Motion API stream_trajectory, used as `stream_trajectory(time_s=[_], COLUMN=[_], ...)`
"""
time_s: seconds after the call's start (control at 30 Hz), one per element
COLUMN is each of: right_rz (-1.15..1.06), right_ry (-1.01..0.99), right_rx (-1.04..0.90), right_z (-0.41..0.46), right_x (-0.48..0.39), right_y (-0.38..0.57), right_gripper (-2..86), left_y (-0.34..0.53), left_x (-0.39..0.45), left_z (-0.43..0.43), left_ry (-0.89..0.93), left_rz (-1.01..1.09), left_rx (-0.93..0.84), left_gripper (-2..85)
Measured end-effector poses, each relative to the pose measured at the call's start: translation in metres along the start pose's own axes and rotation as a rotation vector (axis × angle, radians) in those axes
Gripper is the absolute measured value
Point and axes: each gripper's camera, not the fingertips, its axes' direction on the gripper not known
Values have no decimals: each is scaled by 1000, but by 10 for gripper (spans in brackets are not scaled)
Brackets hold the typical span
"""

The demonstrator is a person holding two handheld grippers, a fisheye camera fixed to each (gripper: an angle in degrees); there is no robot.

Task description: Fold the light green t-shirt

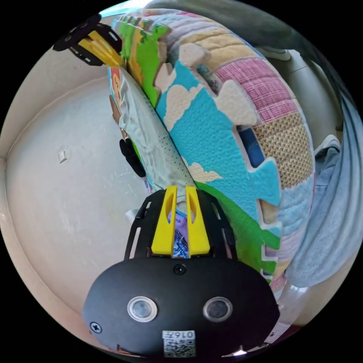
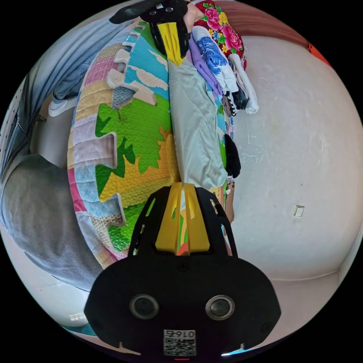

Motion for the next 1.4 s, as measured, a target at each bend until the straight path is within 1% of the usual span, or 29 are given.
stream_trajectory(time_s=[0.03, 0.1, 0.17, 0.2, 0.33, 0.5, 0.63, 0.7, 0.8, 0.9, 0.97, 1.13, 1.27, 1.33, 1.37, 1.4], right_rz=[12, 14, 13, 12, 34, 62, 86, 75, 61, 56, 59, 71, 35, 39, 70, 100], right_ry=[-2, -12, -11, -13, -21, -43, -62, -68, -68, -112, -170, -205, -284, -308, -316, -332], right_rx=[5, 6, 6, 6, 14, 28, 43, 38, 29, 51, 71, 114, 139, 155, 174, 192], right_z=[-1, -1, 0, 0, -1, -7, -12, -14, -23, -35, -42, -62, -84, -89, -92, -94], right_x=[2, 4, 5, 6, 15, 31, 46, 52, 63, 74, 82, 98, 115, 125, 136, 144], right_y=[3, 6, 10, 12, 20, 34, 46, 52, 67, 89, 104, 132, 159, 168, 176, 181], right_gripper=[0, 0, 0, 0, 0, 0, 0, -1, -3, -5, -5, -6, -2, 2, 7, 13], left_y=[6, 29, 41, 46, 55, 71, 85, 100, 124, 144, 153, 181, 206, 220, 237, 261], left_x=[-4, -18, -25, -27, -26, -34, -45, -64, -84, -96, -98, -98, -105, -115, -133, -157], left_z=[0, -2, 0, 3, 25, 50, 66, 67, 62, 59, 59, 60, 59, 66, 77, 92], left_ry=[15, 110, 206, 223, 153, 139, 153, 228, 275, 344, 358, 296, 378, 408, 462, 579], left_rz=[-10, -50, -82, -103, -94, -65, -57, -91, -135, -167, -171, -175, -169, -214, -328, -468], left_rx=[8, 52, 87, 95, 31, -2, -36, -9, 40, 103, 122, 139, 210, 226, 252, 292], left_gripper=[57, 80, 88, 88, 69, 17, 0, -3, -5, -5, -5, -2, 9, 30, 51, 76])
